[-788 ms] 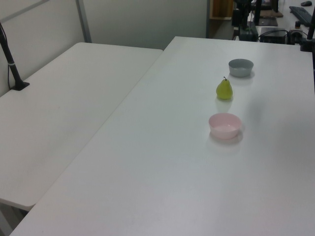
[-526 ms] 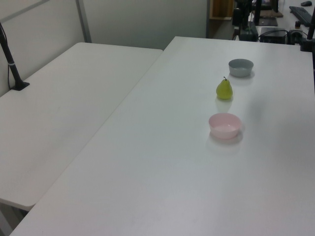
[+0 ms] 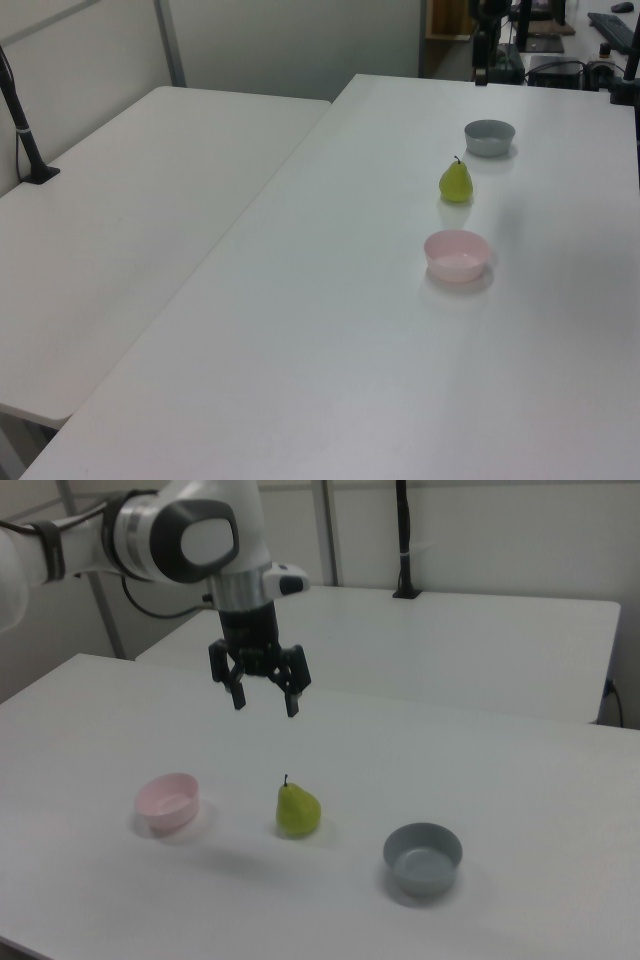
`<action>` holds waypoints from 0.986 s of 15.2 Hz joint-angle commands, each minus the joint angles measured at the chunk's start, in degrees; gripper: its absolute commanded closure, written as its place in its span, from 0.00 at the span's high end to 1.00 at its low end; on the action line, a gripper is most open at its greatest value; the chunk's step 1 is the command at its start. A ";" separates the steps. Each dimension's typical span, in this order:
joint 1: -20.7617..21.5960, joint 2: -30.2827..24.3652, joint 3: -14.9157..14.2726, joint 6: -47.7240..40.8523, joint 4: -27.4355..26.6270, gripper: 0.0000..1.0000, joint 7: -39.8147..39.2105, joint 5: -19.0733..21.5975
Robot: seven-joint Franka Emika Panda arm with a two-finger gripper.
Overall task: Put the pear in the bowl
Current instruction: 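Move the gripper down over the green pear, then close the gripper on the green pear and lift it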
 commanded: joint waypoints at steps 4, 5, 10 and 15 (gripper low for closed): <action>4.35 11.98 -0.81 6.11 -1.20 1.00 -2.90 0.53; 4.44 12.96 -0.90 8.23 -1.99 1.00 -2.90 0.36; 4.35 16.65 -0.90 12.02 -4.19 1.00 -4.74 -2.71; 4.09 18.41 -0.90 16.59 -7.36 1.00 -4.83 -5.44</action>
